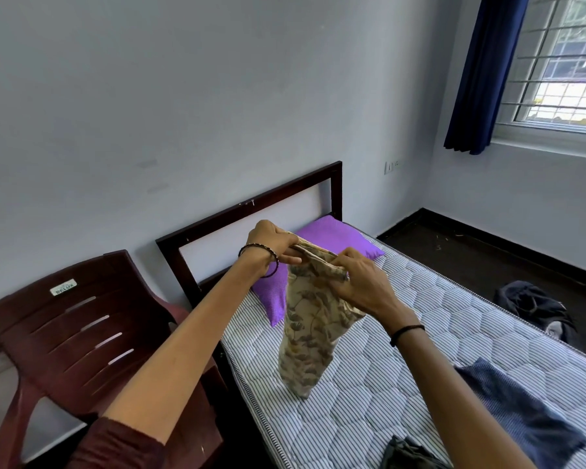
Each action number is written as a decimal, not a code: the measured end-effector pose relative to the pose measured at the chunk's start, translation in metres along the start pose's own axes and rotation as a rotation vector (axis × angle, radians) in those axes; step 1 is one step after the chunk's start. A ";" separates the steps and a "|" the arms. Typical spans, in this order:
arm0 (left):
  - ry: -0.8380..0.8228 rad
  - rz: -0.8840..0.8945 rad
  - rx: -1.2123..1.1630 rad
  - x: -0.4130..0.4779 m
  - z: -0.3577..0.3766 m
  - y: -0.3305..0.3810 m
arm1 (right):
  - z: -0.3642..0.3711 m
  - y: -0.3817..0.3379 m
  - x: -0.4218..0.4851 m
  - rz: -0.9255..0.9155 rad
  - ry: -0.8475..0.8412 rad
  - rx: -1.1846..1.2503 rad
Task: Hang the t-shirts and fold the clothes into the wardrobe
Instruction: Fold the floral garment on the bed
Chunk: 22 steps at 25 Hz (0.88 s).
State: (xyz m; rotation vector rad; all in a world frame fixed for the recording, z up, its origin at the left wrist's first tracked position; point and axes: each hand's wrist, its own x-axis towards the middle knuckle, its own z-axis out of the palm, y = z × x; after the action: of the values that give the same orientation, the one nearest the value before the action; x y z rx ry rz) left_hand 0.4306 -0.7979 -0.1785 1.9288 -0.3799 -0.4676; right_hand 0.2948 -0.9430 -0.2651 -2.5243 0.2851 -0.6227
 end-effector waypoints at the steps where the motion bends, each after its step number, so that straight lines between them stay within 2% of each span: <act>1: -0.045 0.029 0.057 0.001 -0.004 -0.001 | 0.001 0.003 0.002 0.003 0.026 0.021; 2: -0.087 0.082 0.194 0.003 -0.010 -0.002 | 0.001 0.006 0.005 0.001 0.050 0.065; 4: -0.129 0.210 0.660 0.005 -0.025 -0.001 | -0.005 0.012 0.008 -0.024 0.043 0.143; 6: -0.068 0.360 1.145 0.002 -0.036 0.001 | -0.011 0.015 0.012 -0.066 0.042 0.145; 7: -0.008 0.445 1.274 0.001 -0.040 0.004 | -0.013 0.018 0.014 -0.057 0.045 0.173; 8: 0.038 0.528 1.303 0.000 -0.043 0.005 | -0.016 0.019 0.015 -0.028 0.054 0.256; 9: 0.044 0.593 1.258 0.002 -0.047 0.004 | -0.021 0.019 0.015 0.005 0.059 0.331; 11: -0.080 0.593 1.023 0.007 -0.054 -0.005 | -0.028 0.018 0.016 0.018 0.051 0.353; 14: -0.263 0.516 0.540 0.016 -0.051 -0.025 | -0.035 0.016 0.017 0.046 0.036 0.391; 16: -0.273 0.438 0.156 0.016 -0.040 -0.033 | -0.037 0.012 0.015 0.099 0.063 0.502; 18: -0.278 0.303 -0.113 0.012 -0.029 -0.038 | -0.034 0.012 0.012 0.124 0.100 0.556; 20: -0.350 0.213 -0.093 0.014 -0.020 -0.050 | -0.027 0.018 0.009 0.132 0.108 0.555; 22: -0.404 0.200 0.097 0.018 -0.012 -0.062 | -0.019 0.031 0.006 0.167 0.044 0.574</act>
State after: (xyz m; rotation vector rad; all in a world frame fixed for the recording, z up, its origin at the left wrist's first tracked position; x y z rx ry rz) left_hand 0.4553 -0.7729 -0.2336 1.8603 -0.8616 -0.7173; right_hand 0.2884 -0.9790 -0.2647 -1.9191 0.2813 -0.5933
